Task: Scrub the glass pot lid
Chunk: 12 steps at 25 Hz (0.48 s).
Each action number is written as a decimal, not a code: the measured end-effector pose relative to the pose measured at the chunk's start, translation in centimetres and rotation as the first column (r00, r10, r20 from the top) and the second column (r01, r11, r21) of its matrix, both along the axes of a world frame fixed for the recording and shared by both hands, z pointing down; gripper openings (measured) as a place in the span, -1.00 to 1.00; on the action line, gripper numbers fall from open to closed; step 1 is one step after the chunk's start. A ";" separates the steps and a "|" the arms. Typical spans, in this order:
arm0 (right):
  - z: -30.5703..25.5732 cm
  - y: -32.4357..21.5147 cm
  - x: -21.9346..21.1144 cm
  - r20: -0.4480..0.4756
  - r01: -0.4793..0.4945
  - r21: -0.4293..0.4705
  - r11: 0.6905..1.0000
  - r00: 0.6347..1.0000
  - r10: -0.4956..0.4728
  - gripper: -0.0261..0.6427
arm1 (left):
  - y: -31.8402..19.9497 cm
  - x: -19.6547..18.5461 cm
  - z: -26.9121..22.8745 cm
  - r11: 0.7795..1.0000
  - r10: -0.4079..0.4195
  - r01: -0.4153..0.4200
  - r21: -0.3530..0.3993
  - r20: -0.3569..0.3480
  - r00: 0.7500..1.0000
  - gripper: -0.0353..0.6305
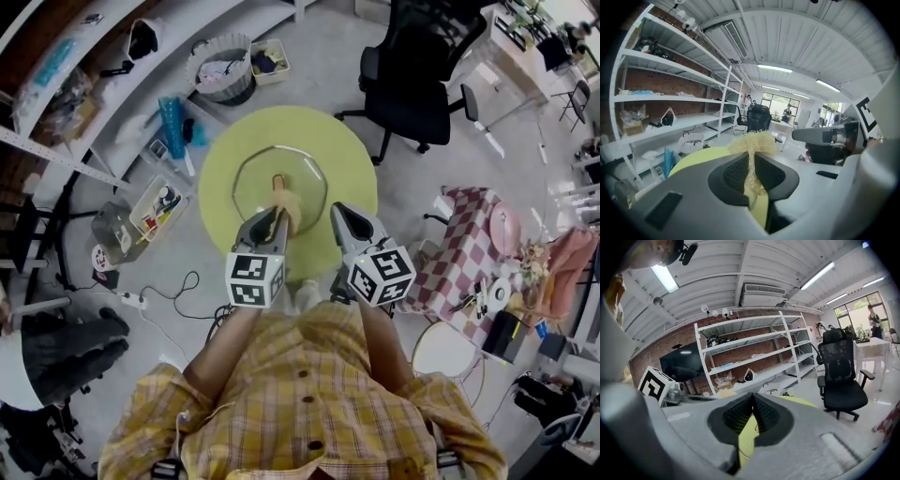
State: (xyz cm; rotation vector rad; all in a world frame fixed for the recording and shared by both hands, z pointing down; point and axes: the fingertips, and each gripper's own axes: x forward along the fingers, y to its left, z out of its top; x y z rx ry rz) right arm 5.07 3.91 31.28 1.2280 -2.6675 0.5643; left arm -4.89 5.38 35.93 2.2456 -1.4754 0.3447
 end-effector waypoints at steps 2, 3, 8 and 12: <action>-0.5 0.3 -0.3 -0.006 -0.004 0.018 1.000 1.000 0.004 -0.93 | 0.2 -0.1 -1.0 1.000 -0.001 0.001 0.019 0.000 1.000 -0.77; -0.7 0.3 -0.4 -0.008 -0.005 0.026 1.000 1.000 0.006 -0.93 | 0.2 -0.2 -1.5 1.000 -0.001 0.001 0.029 0.001 1.000 -0.77; -2.0 0.2 -1.1 -0.013 -0.008 0.061 0.998 1.000 0.009 -0.93 | -0.1 -0.1 -3.7 0.997 0.005 -0.005 0.075 0.006 1.000 -0.77; -2.7 0.5 -1.3 -0.017 -0.016 0.079 0.997 1.000 0.017 -0.93 | 0.0 0.3 -4.7 0.995 0.008 -0.009 0.102 0.011 1.000 -0.77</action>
